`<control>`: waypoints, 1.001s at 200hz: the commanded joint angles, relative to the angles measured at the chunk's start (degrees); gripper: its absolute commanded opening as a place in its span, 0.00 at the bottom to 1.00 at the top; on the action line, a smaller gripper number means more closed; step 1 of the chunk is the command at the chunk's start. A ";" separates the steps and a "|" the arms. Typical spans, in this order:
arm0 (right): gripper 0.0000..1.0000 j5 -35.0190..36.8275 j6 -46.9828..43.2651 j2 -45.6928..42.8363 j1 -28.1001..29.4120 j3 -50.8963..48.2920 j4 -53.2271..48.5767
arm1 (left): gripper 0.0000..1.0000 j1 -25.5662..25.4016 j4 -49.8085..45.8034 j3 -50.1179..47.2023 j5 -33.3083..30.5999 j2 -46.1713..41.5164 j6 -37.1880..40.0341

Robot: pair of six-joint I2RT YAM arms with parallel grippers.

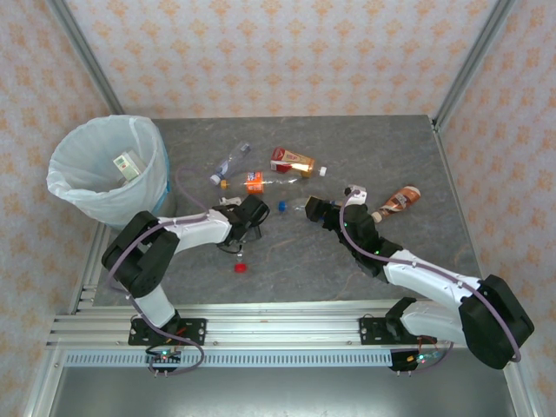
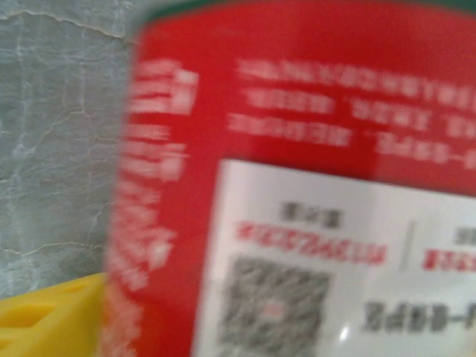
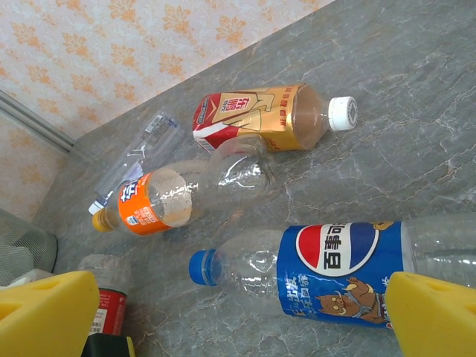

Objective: Put the plastic bottles in the bin

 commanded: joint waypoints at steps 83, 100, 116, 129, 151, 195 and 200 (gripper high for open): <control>0.99 -2.37 -2.53 -2.19 -0.19 0.99 -0.80 | 0.60 -0.87 2.50 1.85 3.02 -2.10 6.88; 0.99 -4.58 -4.35 -1.59 -0.21 1.96 -1.00 | 0.59 -1.42 2.67 2.07 3.52 -3.17 8.17; 0.99 -6.12 -5.26 -0.89 -0.21 2.85 -1.36 | 0.58 -1.84 2.61 2.25 3.82 -4.31 9.34; 0.99 -6.96 -5.68 -0.44 -0.19 3.30 -1.38 | 0.57 -2.07 2.20 2.35 3.24 -5.56 9.95; 0.99 -7.68 -3.74 -0.58 -0.12 2.70 2.47 | 0.57 -2.15 1.99 2.18 0.81 -8.65 9.41; 0.99 -9.44 -6.92 -0.39 -0.19 3.18 7.64 | 0.58 -2.20 2.54 2.08 -2.73 -14.74 9.07; 0.99 -9.83 -7.35 -0.21 -0.20 3.50 7.49 | 0.58 -2.24 2.24 2.26 -3.04 -15.30 9.12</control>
